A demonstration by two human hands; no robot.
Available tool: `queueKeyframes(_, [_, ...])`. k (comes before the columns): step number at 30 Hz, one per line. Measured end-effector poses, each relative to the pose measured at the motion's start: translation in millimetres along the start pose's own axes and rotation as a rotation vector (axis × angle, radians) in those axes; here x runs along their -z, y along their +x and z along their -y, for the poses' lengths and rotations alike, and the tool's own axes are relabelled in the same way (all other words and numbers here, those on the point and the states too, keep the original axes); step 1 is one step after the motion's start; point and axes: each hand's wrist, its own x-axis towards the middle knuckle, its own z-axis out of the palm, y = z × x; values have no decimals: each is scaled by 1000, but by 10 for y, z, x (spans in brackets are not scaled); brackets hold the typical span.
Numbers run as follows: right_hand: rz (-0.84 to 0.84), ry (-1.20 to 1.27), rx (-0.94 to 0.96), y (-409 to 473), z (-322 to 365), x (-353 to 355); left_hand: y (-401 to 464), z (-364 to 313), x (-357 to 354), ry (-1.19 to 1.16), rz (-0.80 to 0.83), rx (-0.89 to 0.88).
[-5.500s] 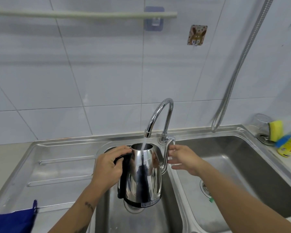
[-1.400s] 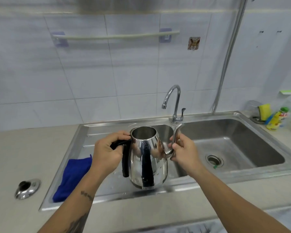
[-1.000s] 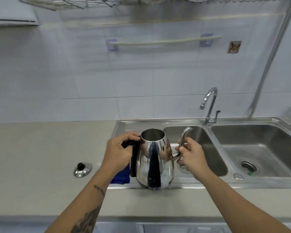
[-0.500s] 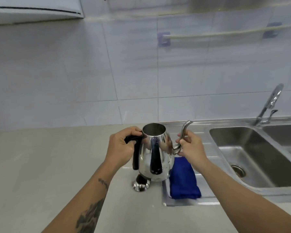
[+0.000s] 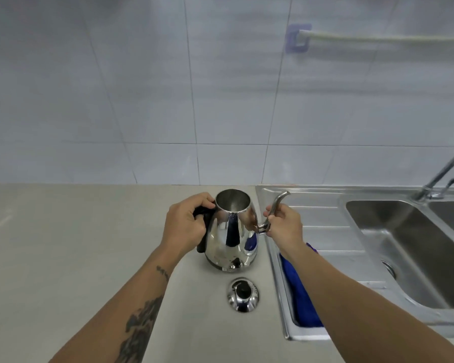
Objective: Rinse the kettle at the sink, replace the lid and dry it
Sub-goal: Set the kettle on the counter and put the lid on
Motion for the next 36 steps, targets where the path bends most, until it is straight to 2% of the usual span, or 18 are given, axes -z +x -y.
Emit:
queueKeyframes(6, [4, -13, -24, 128, -154, -140, -49, 245, -51, 52, -26, -16])
queueKeyframes(13, [18, -14, -23, 204, -257, -146, -101, 360, -129, 172, -67, -169])
queueKeyframes(17, [65, -52, -18, 222, -260, -99, -163, 425, -165, 322, -104, -254])
queueKeyframes(22, [180, -275, -31, 12, -312, -6, -392, 419, -217, 443, -33, -229])
queueKeyframes(26, [374, -426, -65, -341, -474, 60, -483, 404, -233, 482, 56, -203])
queueKeyframes(31, [662, -723, 88, -663, -670, 102, -501, 406, -194, 537, 111, -201])
queueKeyframes(34, [663, -963, 278, -708, -743, 102, -505, 351, -219, 534, 98, -169])
queueKeyframes(36, [635, -1013, 343, -734, -749, 102, -501, 301, -238, 512, 76, -137])
